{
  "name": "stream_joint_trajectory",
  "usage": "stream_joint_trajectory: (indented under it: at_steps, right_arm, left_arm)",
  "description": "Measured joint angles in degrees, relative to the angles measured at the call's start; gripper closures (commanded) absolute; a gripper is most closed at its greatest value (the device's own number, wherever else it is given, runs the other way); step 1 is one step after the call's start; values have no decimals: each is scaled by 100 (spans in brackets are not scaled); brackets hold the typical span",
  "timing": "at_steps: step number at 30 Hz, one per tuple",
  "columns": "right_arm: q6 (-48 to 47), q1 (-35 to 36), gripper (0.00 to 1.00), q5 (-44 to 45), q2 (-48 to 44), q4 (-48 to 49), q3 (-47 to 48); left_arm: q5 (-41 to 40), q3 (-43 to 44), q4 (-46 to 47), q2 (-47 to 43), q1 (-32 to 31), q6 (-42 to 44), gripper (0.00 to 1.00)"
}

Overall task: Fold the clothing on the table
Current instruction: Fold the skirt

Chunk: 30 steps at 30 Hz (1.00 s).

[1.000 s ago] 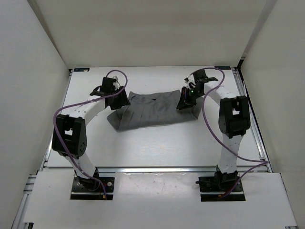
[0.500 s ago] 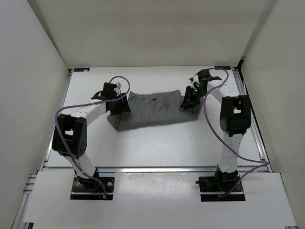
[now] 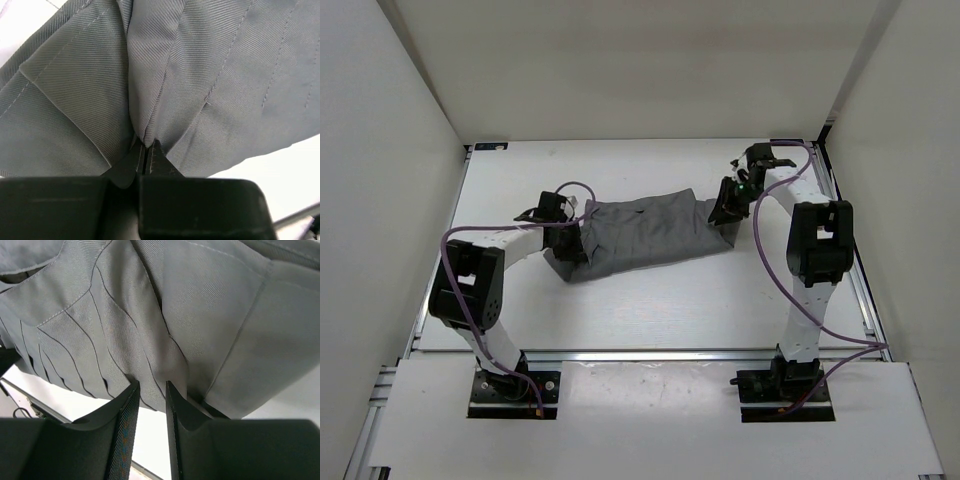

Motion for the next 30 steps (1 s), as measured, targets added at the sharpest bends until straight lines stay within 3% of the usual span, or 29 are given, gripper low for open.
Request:
stream_joint_trajectory:
  at_steps: [7, 15, 25, 30]
  right_arm:
    - [55, 66, 68, 35, 0, 0, 0]
    - [138, 122, 67, 79, 0, 33, -125]
    - [199, 127, 65, 59, -48, 107, -177]
    - [190, 313, 65, -31, 57, 44, 31]
  left_arm:
    - [258, 103, -125, -407, 37, -142, 100]
    - [647, 94, -4, -1718, -68, -546, 100]
    - [481, -1569, -625, -3945, -481, -1244, 100]
    - [505, -2247, -837, -4592, -750, -1576, 100]
